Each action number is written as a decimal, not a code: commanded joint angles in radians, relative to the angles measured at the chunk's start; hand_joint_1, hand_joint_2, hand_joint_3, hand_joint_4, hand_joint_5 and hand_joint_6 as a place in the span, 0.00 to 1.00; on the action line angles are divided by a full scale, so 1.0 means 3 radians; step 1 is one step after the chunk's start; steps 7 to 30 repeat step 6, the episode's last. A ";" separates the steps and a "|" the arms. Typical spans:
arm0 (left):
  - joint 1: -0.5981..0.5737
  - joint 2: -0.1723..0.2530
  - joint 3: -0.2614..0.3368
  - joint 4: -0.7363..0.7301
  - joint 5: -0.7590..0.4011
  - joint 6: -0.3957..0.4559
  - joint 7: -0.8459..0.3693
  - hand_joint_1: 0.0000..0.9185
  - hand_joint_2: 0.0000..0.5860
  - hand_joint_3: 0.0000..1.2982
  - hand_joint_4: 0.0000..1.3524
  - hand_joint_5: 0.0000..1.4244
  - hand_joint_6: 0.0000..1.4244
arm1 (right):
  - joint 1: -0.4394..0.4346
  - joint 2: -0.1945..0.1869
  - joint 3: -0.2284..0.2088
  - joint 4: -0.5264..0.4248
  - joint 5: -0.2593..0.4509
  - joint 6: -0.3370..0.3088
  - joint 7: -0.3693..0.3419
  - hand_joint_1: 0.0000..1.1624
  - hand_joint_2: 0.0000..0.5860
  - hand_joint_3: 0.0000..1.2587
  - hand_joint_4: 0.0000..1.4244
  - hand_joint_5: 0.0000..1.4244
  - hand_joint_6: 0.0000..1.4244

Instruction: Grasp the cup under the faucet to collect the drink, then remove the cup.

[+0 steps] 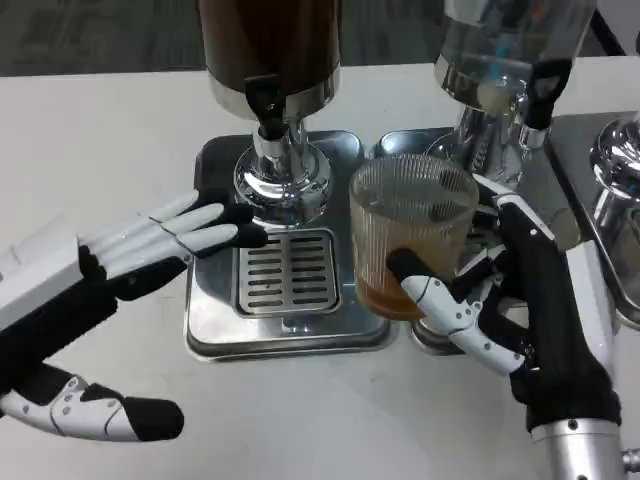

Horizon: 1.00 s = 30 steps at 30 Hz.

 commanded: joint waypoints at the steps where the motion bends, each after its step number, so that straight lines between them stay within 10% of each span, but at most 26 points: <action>1: 0.0044 0.0076 -0.0058 0.0014 -0.0032 0.0037 0.0067 0.00 0.17 0.11 0.00 0.00 0.07 | -0.0029 0.0042 -0.0006 -0.0116 0.0044 -0.0161 -0.0044 0.61 0.40 0.42 0.53 0.70 0.94; 30: 0.0049 0.0100 -0.0085 0.0017 -0.0040 0.0049 0.0092 0.00 0.16 0.11 0.00 0.00 0.07 | -0.0035 0.0045 -0.0009 -0.0120 0.0049 -0.0162 -0.0042 0.62 0.40 0.42 0.53 0.71 0.94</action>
